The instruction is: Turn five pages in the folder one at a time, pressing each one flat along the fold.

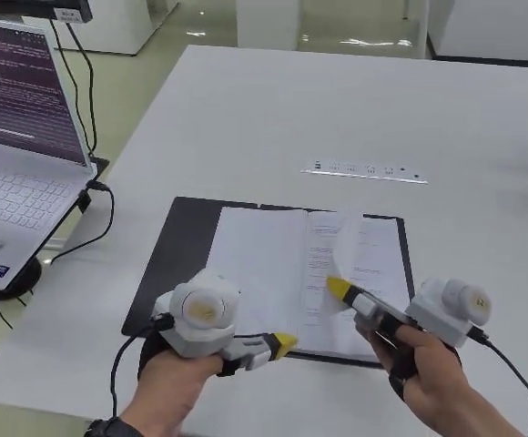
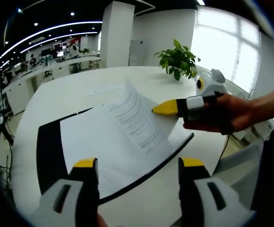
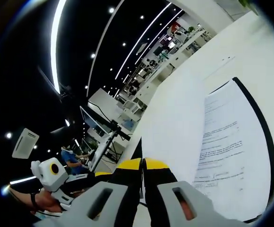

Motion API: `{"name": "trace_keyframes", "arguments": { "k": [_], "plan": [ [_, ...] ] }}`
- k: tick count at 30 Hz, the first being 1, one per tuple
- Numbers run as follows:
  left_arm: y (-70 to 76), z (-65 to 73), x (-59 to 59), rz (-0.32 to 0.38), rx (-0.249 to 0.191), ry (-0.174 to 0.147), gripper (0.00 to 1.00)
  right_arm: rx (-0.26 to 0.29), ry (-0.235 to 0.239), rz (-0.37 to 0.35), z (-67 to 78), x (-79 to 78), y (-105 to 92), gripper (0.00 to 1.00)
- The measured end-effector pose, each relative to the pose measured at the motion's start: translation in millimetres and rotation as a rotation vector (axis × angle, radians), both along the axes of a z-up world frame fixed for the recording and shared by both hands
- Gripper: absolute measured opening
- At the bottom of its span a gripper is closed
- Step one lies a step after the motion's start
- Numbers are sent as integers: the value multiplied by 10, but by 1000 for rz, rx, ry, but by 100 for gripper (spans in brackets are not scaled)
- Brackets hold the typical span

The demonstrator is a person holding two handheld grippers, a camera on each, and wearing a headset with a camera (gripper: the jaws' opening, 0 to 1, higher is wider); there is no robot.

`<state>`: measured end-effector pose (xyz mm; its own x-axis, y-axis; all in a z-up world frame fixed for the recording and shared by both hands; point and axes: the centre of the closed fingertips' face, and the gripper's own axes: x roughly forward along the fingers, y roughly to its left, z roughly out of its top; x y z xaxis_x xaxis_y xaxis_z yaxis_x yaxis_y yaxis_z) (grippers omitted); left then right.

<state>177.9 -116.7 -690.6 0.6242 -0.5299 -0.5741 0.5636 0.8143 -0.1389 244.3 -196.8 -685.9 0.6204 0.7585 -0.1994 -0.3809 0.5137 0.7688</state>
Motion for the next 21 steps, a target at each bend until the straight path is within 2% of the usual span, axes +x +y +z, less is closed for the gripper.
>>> {"name": "trace_keyframes", "arguments": {
  "k": [8, 13, 21],
  "plan": [
    [245, 32, -18, 49, -10, -5, 69, -4, 4, 49, 19, 16, 295, 0],
    [327, 59, -7, 60, -8, -10, 69, -4, 9, 71, 32, 23, 454, 0],
    [523, 132, -16, 104, -25, -20, 69, 9, 20, 131, 82, 39, 837, 0]
  ]
}}
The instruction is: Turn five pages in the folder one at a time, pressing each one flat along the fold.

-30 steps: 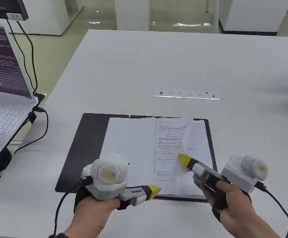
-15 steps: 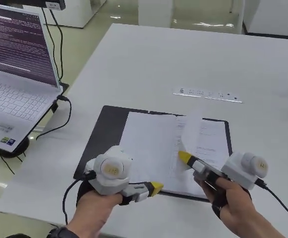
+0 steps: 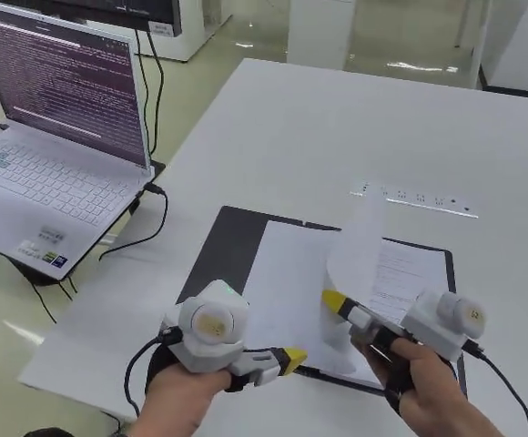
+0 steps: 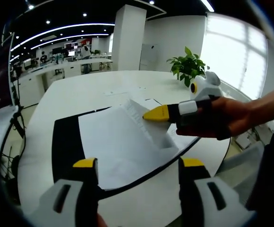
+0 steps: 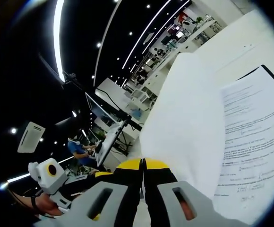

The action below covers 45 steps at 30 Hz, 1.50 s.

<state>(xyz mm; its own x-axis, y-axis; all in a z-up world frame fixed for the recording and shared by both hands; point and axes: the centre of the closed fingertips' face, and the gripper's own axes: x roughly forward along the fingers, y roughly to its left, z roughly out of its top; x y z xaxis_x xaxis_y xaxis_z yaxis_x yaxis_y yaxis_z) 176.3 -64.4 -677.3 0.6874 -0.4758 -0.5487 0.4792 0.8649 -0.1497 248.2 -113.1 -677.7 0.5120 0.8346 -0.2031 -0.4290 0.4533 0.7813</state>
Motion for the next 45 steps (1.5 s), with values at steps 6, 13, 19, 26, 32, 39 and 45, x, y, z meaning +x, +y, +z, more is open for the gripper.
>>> {"name": "trace_keyframes", "arguments": {
  "k": [6, 13, 19, 26, 32, 39, 45],
  "plan": [
    [87, 34, 18, 16, -3, -5, 69, -4, 18, 43, -43, -19, 255, 0],
    [211, 91, -1, 40, -11, -18, 69, -2, 49, 71, -137, -7, 489, 0],
    [269, 140, -2, 50, -16, -25, 70, -2, 103, 87, -289, -63, 721, 0],
    [394, 214, -31, 86, -41, -36, 70, -21, 140, 112, -457, -129, 923, 0],
    [501, 310, -11, 115, -60, -52, 70, -53, 181, 111, -678, -142, 968, 0],
    [572, 385, -15, 130, -61, -65, 70, -103, 216, 112, -913, -101, 1022, 0],
    [592, 368, -49, 137, -63, -59, 69, -172, 233, 123, -1098, -135, 1035, 0]
  ]
}}
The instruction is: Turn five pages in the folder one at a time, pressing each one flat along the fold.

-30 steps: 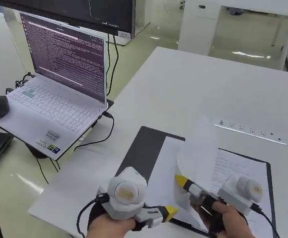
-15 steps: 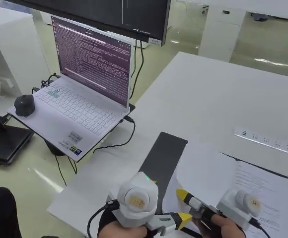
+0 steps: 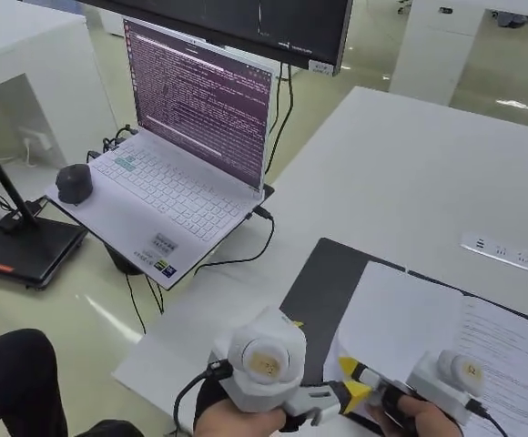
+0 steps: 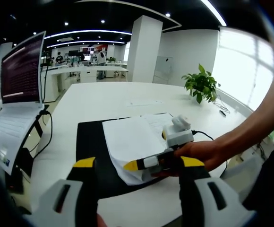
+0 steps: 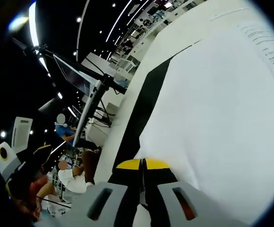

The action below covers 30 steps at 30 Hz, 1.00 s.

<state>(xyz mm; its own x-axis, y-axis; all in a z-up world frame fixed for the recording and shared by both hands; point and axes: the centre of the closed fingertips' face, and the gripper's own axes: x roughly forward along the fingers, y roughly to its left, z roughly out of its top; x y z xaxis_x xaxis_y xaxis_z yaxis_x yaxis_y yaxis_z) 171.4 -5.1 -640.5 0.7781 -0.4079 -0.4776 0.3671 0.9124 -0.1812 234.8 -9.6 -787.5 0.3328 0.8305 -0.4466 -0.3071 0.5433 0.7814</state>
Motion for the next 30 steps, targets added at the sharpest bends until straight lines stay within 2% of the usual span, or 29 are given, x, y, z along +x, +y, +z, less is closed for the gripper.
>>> {"name": "trace_keyframes", "arguments": {
  "k": [2, 7, 10, 14, 17, 19, 24, 25, 28, 30],
  "plan": [
    [-18, -16, -11, -2, -2, 3, 69, -19, 30, -9, -93, -12, -21, 0],
    [-68, -45, -21, -12, -4, 9, 69, 9, 45, -24, -76, 9, -12, 1],
    [-99, -76, -23, -18, -5, 18, 69, 46, 39, 7, 10, -19, 39, 11],
    [-157, -138, -22, -29, -3, 29, 69, 80, -4, 22, 143, -15, 37, 28],
    [-182, -189, -13, -38, 0, 38, 68, 117, -26, 32, 243, -29, 5, 36],
    [-192, -213, -5, -42, 3, 39, 67, 140, -44, 56, 319, -67, -21, 38],
    [-168, -308, 36, -34, 16, 55, 63, 135, -89, 86, 425, -112, -184, 41],
    [-148, -338, 43, -28, 23, 64, 61, 132, -108, 83, 453, -95, -248, 42],
    [-113, -403, 84, -9, 8, 74, 56, 130, -134, 53, 534, -56, -368, 43],
    [-86, -490, 102, -10, 37, 87, 49, 120, -152, 39, 574, -19, -477, 43]
  ]
}}
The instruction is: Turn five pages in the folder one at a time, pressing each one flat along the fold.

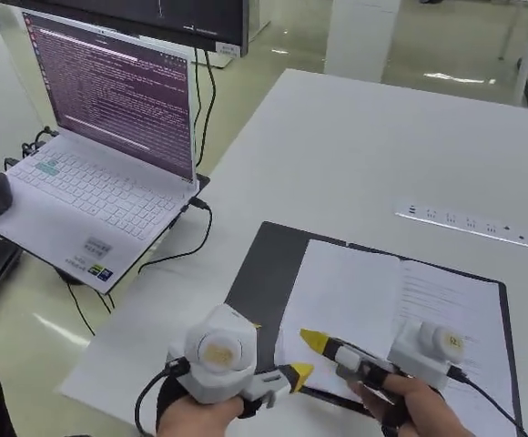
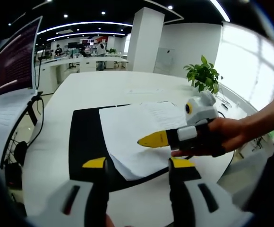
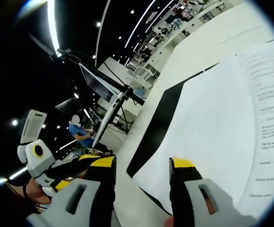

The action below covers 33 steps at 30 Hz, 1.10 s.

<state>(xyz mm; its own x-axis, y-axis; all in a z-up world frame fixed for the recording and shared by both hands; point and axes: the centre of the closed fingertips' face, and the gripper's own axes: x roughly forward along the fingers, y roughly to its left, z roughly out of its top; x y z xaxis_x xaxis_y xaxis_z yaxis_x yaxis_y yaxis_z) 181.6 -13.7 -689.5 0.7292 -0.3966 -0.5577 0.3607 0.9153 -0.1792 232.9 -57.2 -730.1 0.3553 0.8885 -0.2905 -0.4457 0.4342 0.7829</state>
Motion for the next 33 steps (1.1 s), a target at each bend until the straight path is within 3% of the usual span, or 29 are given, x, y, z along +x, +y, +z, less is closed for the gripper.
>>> {"name": "trace_keyframes", "arguments": {
  "k": [6, 13, 16, 22, 24, 25, 31, 33],
  "plan": [
    [-11, -148, 89, -23, -6, 21, 22, -24, -57, -25, 138, 69, -281, 41],
    [23, -268, 263, 39, -69, 43, 1, -26, -75, -77, 221, 119, -552, 39],
    [-5, -320, 317, 44, -68, 44, 0, -22, -81, -86, 257, 99, -629, 38],
    [-85, -475, 379, 85, -109, 69, 0, -55, -81, -80, 204, 44, -794, 37],
    [-85, -563, 373, 116, -129, 98, 0, -57, -73, -92, 190, 35, -840, 37],
    [-89, -577, 373, 123, -132, 97, 0, -63, -67, -96, 164, 42, -866, 36],
    [-75, -807, 288, 139, -102, 155, 0, -81, -44, -108, 89, 52, -943, 33],
    [-4, -898, 209, 136, -37, 188, 0, -86, -37, -108, 72, 52, -958, 33]
  ]
}}
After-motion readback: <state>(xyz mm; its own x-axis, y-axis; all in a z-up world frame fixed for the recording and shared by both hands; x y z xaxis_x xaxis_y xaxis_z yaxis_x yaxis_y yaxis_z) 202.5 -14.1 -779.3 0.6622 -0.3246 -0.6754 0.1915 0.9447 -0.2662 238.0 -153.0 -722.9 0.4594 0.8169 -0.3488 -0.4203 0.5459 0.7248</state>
